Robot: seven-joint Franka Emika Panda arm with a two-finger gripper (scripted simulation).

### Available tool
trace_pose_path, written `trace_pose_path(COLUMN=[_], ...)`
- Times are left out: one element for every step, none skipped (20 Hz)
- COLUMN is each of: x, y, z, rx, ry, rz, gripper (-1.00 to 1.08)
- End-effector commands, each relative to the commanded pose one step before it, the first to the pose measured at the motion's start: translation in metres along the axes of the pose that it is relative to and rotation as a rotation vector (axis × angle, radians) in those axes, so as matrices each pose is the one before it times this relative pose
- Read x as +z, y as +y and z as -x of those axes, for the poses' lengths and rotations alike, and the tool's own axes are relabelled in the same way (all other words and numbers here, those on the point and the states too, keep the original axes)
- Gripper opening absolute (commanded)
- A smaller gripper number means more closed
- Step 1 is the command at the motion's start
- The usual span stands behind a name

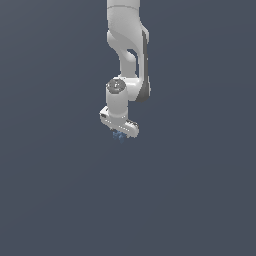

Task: Pick up the object and move it to a goal position.

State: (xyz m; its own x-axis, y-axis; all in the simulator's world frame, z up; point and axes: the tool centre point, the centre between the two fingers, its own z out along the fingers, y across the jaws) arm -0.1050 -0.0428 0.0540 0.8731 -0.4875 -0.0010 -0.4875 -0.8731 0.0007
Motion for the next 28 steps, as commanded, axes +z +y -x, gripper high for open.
trace_pose_path(x=[0.00633,0.00129,0.00077,0.00025,0.00000,0.00000,0.00000,0.00000,0.00000,0.00000,0.00000,0.00000,0.00000,0.00000,-0.00044,-0.00025,-0.00075,-0.00126,-0.00176,-0.00227,-0.00278,-0.00330,-0.00383,-0.00437,-0.00492,-0.00545,-0.00592,-0.00649], y=[-0.00029,-0.00010,-0.00006,-0.00002,0.00000,0.00000,0.00000,0.00000,0.00000,0.00000,0.00000,0.00000,0.00000,0.00000,0.00003,-0.00006,-0.00017,-0.00028,-0.00039,-0.00050,-0.00062,-0.00073,-0.00084,-0.00096,-0.00108,-0.00119,-0.00109,-0.00140], z=[-0.00027,-0.00004,-0.00003,-0.00001,0.00000,0.00000,0.00000,0.00000,0.00000,0.00000,0.00000,0.00000,0.00000,0.00000,-0.00015,0.00002,0.00005,0.00008,0.00012,0.00015,0.00018,0.00021,0.00024,0.00028,0.00031,0.00034,0.00025,0.00039], rx=[0.00044,0.00000,0.00000,0.00000,0.00000,0.00000,0.00000,0.00000,0.00000,0.00000,0.00000,0.00000,0.00000,0.00000,0.00018,0.00000,0.00000,0.00000,0.00000,0.00000,0.00000,0.00000,0.00000,0.00000,0.00000,0.00000,0.00047,0.00000], ry=[0.00096,0.00000,0.00000,0.00000,0.00000,0.00000,0.00000,0.00000,0.00000,0.00000,0.00000,0.00000,0.00000,0.00000,0.00042,0.00000,0.00000,0.00000,0.00000,0.00000,0.00000,0.00000,0.00000,0.00000,0.00000,0.00000,-0.00007,0.00000], rz=[-0.00051,0.00000,0.00000,0.00000,0.00000,0.00000,0.00000,0.00000,0.00000,0.00000,0.00000,0.00000,0.00000,0.00000,-0.00052,0.00000,0.00000,0.00000,0.00000,0.00000,0.00000,0.00000,0.00000,0.00000,0.00000,0.00000,0.00011,0.00000], gripper=[1.00,1.00,1.00,1.00,-1.00,-1.00,-1.00,-1.00,-1.00,-1.00,-1.00,-1.00,-1.00,-1.00,-1.00,-1.00,-1.00,-1.00,-1.00,-1.00,-1.00,-1.00,-1.00,-1.00,-1.00,-1.00,-1.00,-1.00])
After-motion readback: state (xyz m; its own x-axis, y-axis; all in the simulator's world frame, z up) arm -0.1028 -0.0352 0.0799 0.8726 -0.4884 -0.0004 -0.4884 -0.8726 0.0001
